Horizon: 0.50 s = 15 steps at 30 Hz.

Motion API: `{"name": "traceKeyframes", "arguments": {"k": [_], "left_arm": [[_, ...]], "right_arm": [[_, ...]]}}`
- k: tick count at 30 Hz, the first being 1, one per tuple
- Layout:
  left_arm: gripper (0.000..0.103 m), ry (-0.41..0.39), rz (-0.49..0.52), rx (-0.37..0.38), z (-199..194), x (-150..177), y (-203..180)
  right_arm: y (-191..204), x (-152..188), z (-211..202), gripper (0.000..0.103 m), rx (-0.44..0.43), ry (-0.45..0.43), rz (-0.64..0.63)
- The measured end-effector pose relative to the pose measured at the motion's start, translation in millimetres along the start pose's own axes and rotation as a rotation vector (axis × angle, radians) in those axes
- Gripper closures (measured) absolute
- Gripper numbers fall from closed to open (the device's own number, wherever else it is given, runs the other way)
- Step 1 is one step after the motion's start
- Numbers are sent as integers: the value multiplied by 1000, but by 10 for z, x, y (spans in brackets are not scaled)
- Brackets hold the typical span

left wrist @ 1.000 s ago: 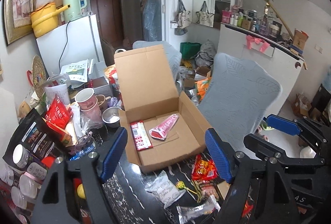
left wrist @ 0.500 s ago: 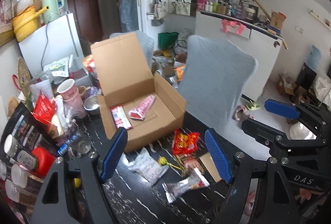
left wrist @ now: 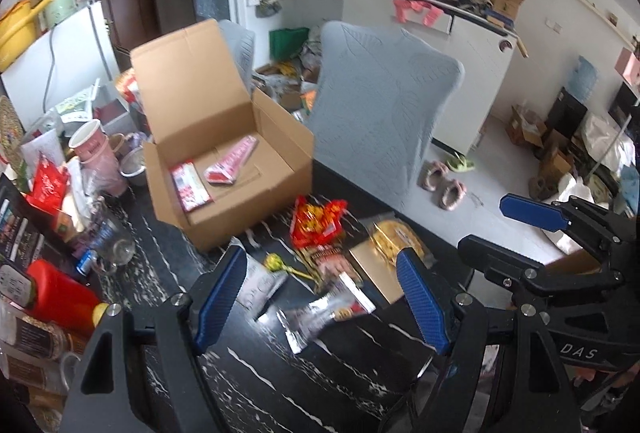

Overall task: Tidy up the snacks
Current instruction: 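Move both tools back from the box toward the remaining snacks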

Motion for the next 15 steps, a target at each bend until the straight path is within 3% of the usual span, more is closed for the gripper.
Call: {"name": "traceKeyframes", "arguments": {"k": [15], "left_arm": [[26, 170, 30, 86, 409, 628, -102]], "right_arm": [[-112, 680, 242, 36, -3, 145, 37]]}}
Point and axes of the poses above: each gripper's, at about its wrist camera, not at the fingertips, and z roughly the way its jaws point, y to its left, x to its underside, the point moved 9 cm from there along z, roughly the way its jaws point, and after that the axes turned 15 degrees about x, right-handed, at the moved point
